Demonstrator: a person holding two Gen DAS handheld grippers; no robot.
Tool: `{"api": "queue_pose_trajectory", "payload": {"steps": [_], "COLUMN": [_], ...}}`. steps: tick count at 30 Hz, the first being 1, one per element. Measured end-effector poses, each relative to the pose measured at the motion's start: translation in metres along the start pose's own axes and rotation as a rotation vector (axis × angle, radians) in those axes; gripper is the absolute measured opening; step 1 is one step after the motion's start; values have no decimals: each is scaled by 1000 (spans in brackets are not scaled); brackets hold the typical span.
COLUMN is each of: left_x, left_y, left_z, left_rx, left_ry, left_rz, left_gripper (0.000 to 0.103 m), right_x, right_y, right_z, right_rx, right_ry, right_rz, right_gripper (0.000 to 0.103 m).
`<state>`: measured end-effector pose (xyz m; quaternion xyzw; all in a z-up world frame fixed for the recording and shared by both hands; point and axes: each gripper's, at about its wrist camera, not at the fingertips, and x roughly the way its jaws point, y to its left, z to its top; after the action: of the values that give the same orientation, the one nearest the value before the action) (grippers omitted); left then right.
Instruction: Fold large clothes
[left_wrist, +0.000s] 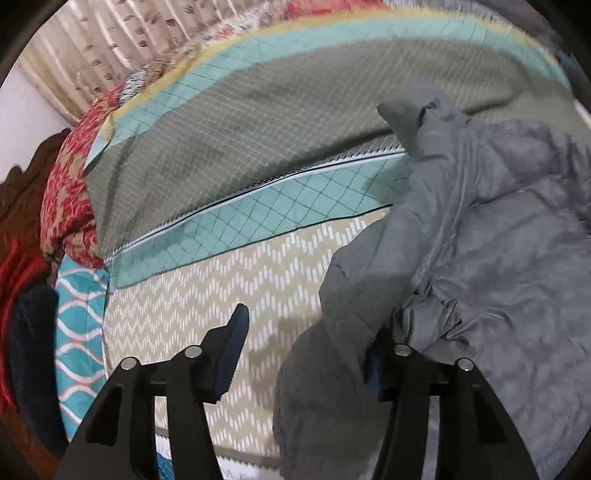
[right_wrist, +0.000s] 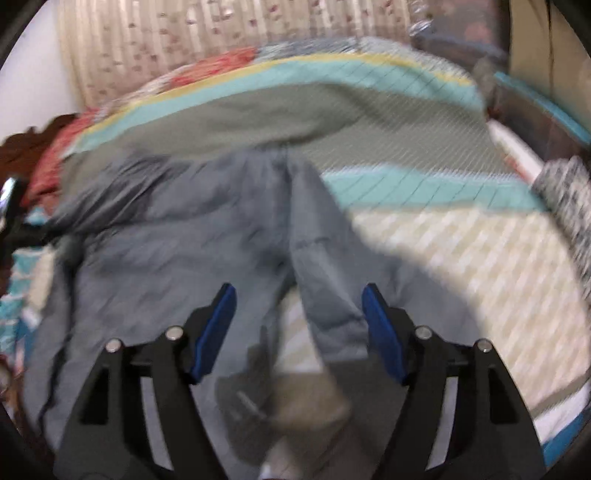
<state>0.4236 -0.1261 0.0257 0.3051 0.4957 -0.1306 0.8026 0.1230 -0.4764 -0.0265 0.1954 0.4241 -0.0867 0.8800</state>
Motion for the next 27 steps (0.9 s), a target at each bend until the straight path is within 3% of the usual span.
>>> {"api": "queue_pose_trajectory", "payload": {"steps": [2,5,7,11,12,14,15,16,17,18,22,24,27], "left_x": [-9,-2,4,0,-5,-13,-19,-32,-43,-54,-86,-94,-97], "left_y": [9,20,26,17,10,-5,-8,-4,7,16,48,53,60], "left_z": [-21,-43,-47,-48,-49,-54,-55,-54,-54,-53,-58,-65,-86], "left_rx": [-12,-29,-36,93,167,292,325,269,196,132,-34,-84,-115], "left_ry": [-11,38,79,52,20,-44,-53,-44,-37,-40,-71,-74,-92], "left_rz": [-31,-58,-21,245,360,521,532,385,226,106,-79,-88,-74], "left_gripper": [60,65,65,65,65,67,67,67,67,67,67,67,67], "right_x": [-11,-24,-30,-22,-20,-13,-7,-3,0,-2,-55,-87,-115], "right_y": [11,28,38,39,35,33,36,30,38,40,29,18,16], "right_z": [-36,-80,-99,-123,-129,-141,-147,-148,-149,-144,-97,-76,-67], "right_rx": [-2,-24,-19,75,106,142,156,156,139,124,106,102,-5], "right_ry": [34,61,61,131,150,193,226,253,281,279,65,-19,-33], "right_rz": [90,92,86,113,154,199,230,271,329,344,249,176,52], "right_gripper": [68,68,68,68,71,74,70,40,21,9,6,6,8]}}
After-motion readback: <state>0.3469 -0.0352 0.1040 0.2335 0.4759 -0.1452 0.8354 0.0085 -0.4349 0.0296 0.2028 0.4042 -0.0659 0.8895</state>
